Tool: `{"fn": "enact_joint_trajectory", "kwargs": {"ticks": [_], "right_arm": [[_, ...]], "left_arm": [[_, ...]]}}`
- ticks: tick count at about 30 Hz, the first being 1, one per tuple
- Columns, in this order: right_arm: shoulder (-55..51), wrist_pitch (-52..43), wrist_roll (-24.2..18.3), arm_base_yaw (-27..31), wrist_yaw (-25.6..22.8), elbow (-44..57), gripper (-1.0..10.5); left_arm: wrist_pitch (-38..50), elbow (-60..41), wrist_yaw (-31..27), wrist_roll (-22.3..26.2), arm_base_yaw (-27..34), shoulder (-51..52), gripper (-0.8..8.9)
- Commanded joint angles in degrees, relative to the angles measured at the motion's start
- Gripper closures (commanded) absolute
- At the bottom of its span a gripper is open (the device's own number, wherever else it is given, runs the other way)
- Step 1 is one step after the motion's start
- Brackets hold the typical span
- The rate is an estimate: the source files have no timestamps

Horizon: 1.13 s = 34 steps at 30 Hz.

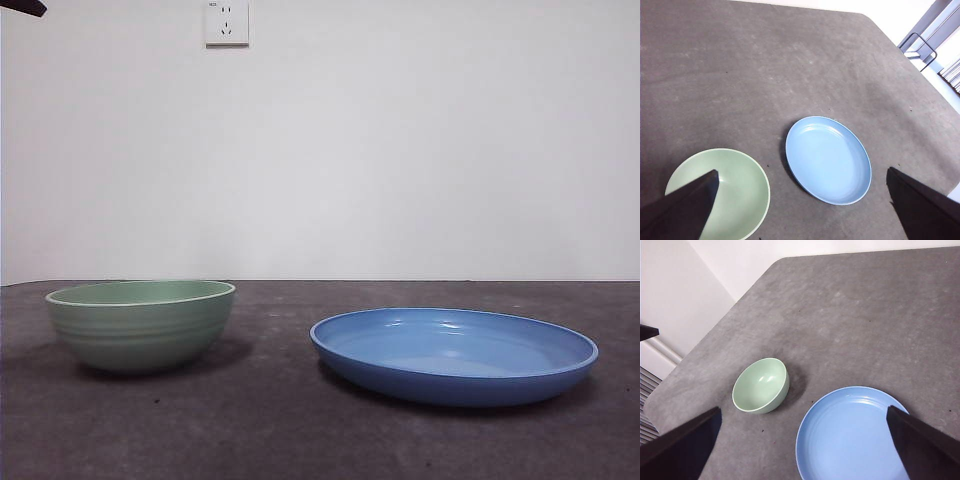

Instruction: Place the green bowl on the blue plate

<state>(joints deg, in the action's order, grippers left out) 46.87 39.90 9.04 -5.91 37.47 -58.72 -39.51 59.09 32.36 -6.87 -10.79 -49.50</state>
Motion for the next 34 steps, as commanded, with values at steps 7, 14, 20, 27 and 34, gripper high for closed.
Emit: {"fn": "enact_joint_trajectory", "kwargs": {"ticks": [7, 14, 20, 27, 34], "right_arm": [[0.2, 0.1, -0.5, -0.1, 0.1, -1.2, 3.4], [0.2, 0.1, -0.5, -0.1, 0.0, -1.2, 3.4], [0.2, 0.2, -0.5, -0.1, 0.0, -1.2, 3.4], [0.2, 0.7, -0.5, -0.1, 0.0, -1.2, 3.4], [0.2, 0.9, -0.5, -0.1, 0.0, -1.2, 3.4]], "left_arm": [[-1.2, 1.4, -3.2, 1.5, -0.1, -5.4, 1.57], [-2.8, 1.4, -16.1, 1.5, -0.1, -13.6, 1.57], [-2.5, 1.4, -16.5, 1.5, -0.1, -23.3, 1.58], [-0.7, 1.4, -19.7, 1.6, -0.1, -34.8, 1.59], [3.1, 1.4, -20.0, 1.7, -0.1, -41.6, 2.06]]}}
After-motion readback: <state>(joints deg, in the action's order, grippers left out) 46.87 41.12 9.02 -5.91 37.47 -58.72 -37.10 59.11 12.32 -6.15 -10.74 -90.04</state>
